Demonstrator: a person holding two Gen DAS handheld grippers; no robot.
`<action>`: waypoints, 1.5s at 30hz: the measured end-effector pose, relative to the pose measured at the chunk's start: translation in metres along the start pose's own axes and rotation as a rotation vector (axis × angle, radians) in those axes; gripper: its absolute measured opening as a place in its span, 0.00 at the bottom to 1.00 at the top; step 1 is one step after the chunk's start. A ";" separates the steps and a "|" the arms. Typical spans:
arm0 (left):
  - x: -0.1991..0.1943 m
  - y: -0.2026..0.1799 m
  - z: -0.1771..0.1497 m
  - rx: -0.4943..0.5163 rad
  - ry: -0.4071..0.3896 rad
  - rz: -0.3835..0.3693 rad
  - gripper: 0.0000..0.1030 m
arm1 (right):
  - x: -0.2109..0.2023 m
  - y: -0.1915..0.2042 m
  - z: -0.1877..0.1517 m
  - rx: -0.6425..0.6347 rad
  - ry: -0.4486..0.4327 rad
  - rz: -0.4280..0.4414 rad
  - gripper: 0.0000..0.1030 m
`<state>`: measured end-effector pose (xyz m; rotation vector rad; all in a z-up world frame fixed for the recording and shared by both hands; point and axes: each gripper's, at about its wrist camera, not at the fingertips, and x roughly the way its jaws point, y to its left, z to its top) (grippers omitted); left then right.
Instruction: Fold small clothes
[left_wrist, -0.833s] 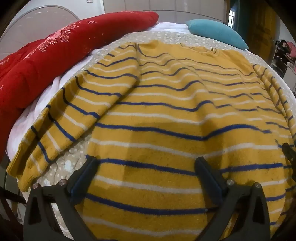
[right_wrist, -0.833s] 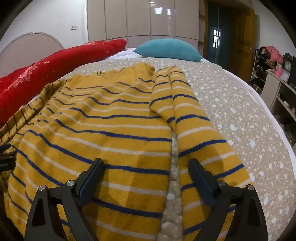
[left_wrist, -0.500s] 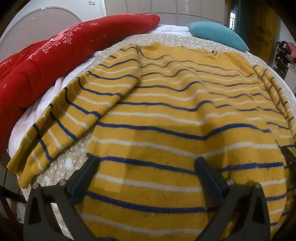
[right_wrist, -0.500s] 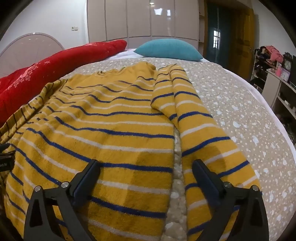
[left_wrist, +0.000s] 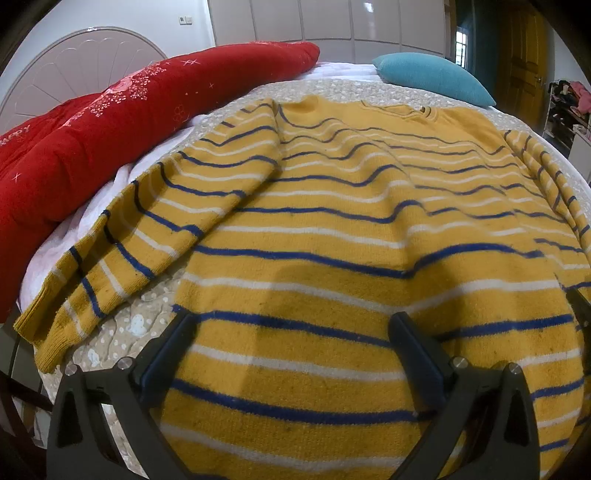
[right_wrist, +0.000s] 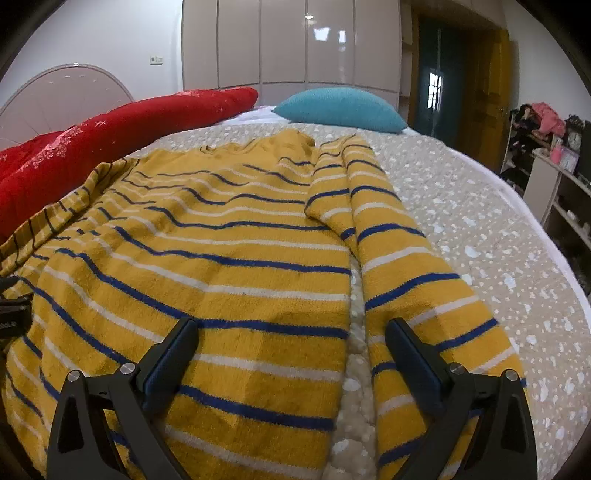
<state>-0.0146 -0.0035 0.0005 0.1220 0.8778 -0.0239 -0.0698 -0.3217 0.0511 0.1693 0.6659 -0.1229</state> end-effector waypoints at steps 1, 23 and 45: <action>0.000 0.000 0.000 0.000 -0.002 0.000 1.00 | 0.000 0.001 0.000 -0.003 -0.001 -0.005 0.99; -0.004 -0.004 -0.007 0.008 -0.018 0.018 1.00 | 0.003 -0.004 0.001 0.023 0.043 0.029 0.99; -0.054 0.008 -0.019 0.009 0.013 -0.206 0.96 | -0.072 -0.090 -0.025 0.115 0.082 0.056 0.68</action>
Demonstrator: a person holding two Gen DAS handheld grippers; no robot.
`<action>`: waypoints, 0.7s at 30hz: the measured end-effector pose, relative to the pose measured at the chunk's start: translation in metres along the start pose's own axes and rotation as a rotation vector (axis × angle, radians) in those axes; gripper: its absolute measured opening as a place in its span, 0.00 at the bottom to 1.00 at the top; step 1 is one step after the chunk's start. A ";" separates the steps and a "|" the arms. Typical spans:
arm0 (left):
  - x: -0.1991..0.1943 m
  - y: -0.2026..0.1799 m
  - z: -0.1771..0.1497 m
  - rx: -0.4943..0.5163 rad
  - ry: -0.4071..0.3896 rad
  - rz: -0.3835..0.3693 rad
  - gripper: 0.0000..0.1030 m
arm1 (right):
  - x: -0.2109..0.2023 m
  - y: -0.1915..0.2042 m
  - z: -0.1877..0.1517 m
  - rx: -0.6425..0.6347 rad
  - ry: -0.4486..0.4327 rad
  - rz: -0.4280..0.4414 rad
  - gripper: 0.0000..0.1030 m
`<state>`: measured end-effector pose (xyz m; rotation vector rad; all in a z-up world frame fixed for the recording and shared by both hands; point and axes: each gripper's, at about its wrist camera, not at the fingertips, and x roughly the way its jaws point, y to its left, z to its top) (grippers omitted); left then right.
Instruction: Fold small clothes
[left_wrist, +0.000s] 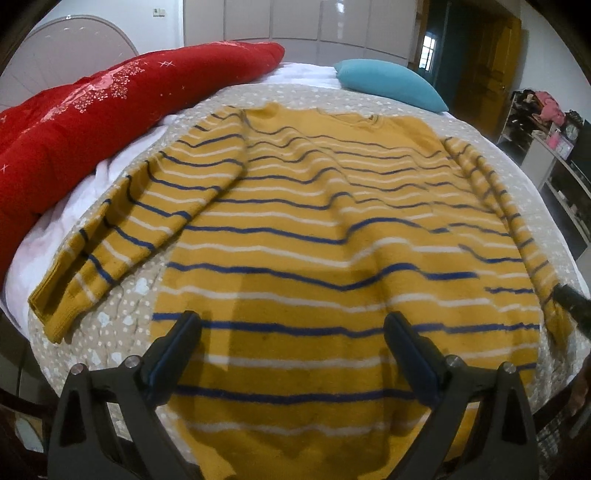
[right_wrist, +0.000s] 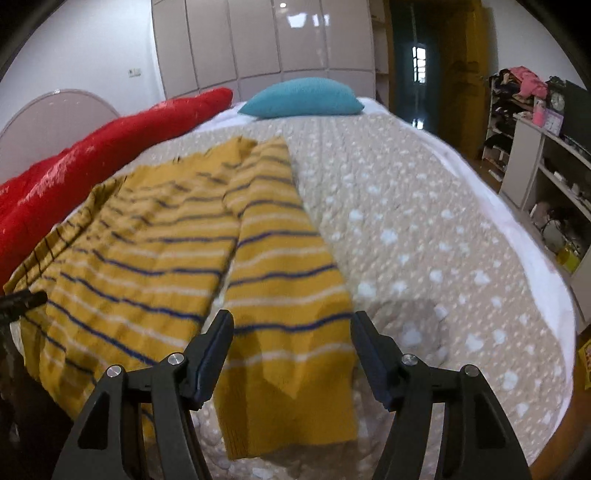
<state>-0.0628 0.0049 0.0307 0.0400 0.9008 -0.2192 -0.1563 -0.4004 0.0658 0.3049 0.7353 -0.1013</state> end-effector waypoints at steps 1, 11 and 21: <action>0.000 -0.001 0.000 -0.001 0.000 0.002 0.96 | 0.003 0.000 0.000 0.004 0.008 0.018 0.64; -0.022 0.026 0.012 -0.068 -0.064 0.010 0.96 | -0.009 -0.081 0.063 0.191 -0.072 -0.148 0.02; -0.030 0.088 0.016 -0.203 -0.077 0.084 0.96 | 0.001 -0.115 0.072 0.293 -0.085 -0.299 0.57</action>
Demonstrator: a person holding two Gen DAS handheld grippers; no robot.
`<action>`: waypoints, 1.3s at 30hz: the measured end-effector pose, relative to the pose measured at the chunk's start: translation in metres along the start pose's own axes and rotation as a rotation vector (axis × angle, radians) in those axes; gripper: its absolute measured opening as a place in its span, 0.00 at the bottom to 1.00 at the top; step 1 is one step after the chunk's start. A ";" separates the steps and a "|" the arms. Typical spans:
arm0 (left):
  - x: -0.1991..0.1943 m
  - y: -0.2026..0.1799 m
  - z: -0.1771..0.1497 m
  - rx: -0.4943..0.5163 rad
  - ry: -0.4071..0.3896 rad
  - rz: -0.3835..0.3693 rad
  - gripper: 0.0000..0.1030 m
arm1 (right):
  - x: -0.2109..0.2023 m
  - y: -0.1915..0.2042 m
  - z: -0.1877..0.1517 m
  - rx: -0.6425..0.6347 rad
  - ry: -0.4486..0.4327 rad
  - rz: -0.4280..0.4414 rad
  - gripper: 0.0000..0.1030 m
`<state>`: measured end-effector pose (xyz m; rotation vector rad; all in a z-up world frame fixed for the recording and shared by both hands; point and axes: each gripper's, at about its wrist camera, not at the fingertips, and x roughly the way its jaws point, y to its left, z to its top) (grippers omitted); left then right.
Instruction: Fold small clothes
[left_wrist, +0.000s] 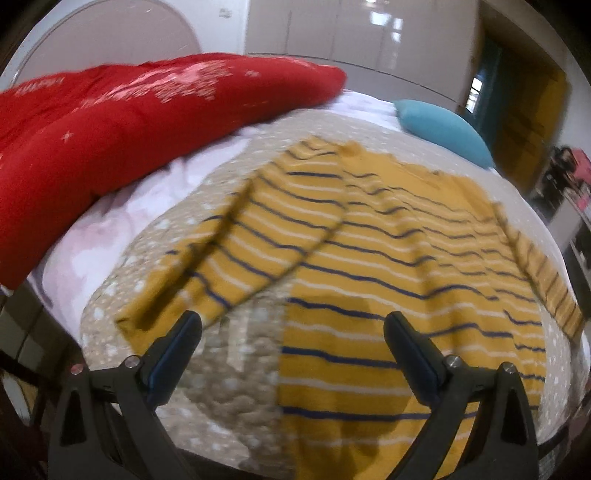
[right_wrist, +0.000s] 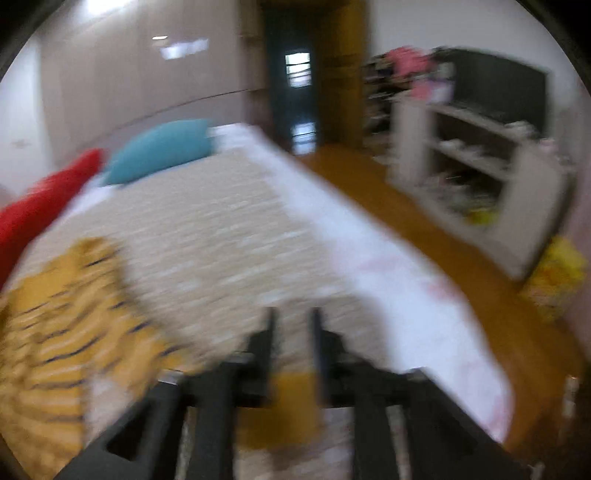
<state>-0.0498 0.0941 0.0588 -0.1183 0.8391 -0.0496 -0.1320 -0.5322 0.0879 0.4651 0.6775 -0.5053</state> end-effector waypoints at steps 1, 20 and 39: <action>-0.001 0.005 0.001 -0.014 -0.001 -0.001 0.96 | 0.003 0.003 -0.004 0.000 0.019 0.085 0.68; 0.020 0.082 0.045 -0.036 -0.030 0.103 0.96 | 0.003 -0.007 0.012 -0.019 -0.035 -0.160 0.52; 0.070 0.166 0.105 -0.129 0.100 0.264 0.10 | -0.006 0.146 -0.063 -0.319 0.033 0.108 0.52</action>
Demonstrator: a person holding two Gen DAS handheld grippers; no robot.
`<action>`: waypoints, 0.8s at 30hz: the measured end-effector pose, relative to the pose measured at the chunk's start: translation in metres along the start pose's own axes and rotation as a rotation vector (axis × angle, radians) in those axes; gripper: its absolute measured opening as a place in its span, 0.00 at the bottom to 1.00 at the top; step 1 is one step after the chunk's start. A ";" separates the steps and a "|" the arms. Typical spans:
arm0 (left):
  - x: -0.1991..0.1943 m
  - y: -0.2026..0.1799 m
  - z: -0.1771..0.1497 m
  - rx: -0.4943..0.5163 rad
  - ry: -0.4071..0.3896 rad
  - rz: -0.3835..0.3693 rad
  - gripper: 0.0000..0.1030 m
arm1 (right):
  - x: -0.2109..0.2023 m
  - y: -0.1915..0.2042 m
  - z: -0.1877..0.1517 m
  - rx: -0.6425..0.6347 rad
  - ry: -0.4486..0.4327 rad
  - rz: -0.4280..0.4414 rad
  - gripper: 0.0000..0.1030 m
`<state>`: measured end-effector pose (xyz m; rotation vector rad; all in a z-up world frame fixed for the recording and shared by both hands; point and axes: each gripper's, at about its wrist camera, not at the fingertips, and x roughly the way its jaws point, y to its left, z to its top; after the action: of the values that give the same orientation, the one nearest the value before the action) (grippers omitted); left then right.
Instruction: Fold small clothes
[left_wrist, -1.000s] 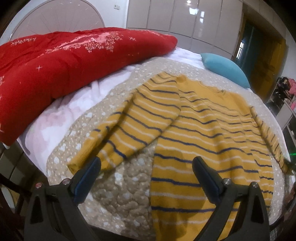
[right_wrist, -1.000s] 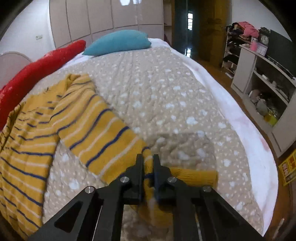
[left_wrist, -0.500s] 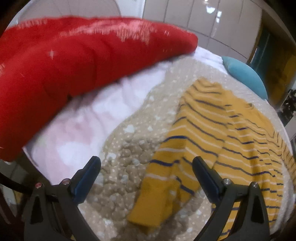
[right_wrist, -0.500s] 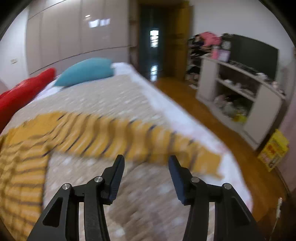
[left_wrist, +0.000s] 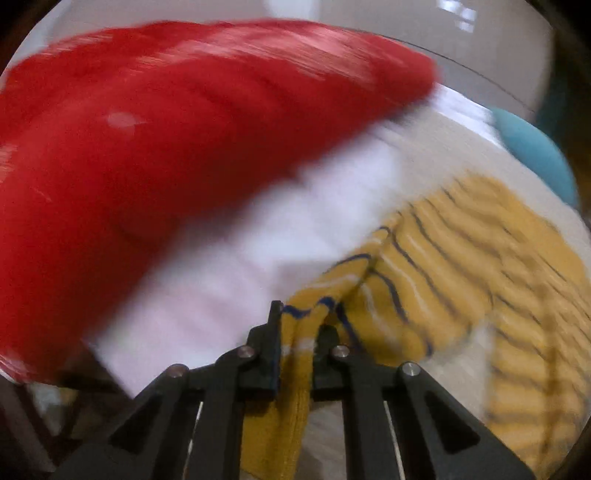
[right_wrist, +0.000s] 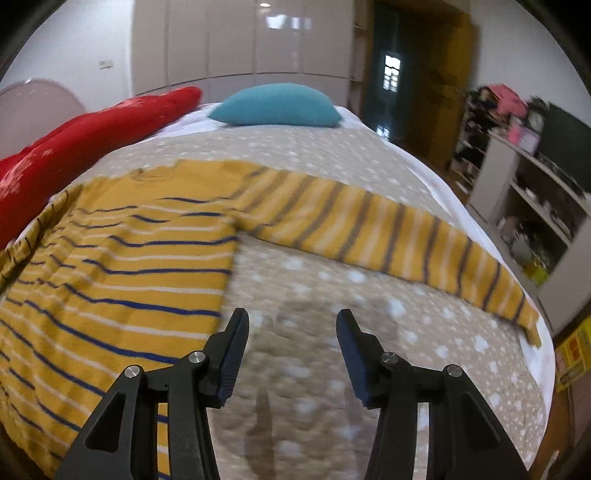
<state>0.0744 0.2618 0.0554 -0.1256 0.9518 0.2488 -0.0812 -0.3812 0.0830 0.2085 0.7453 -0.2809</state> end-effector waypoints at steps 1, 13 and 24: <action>0.002 0.017 0.012 -0.040 -0.007 0.037 0.11 | 0.000 0.010 0.003 -0.019 -0.005 0.007 0.52; -0.069 0.097 -0.029 -0.185 -0.165 -0.131 0.68 | -0.016 0.274 0.039 -0.517 -0.039 0.423 0.52; -0.095 0.175 -0.127 -0.355 -0.201 -0.144 0.69 | -0.054 0.565 -0.035 -0.985 -0.047 0.737 0.52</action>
<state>-0.1249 0.3890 0.0606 -0.4850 0.6889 0.2904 0.0417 0.1704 0.1438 -0.4605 0.6395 0.7805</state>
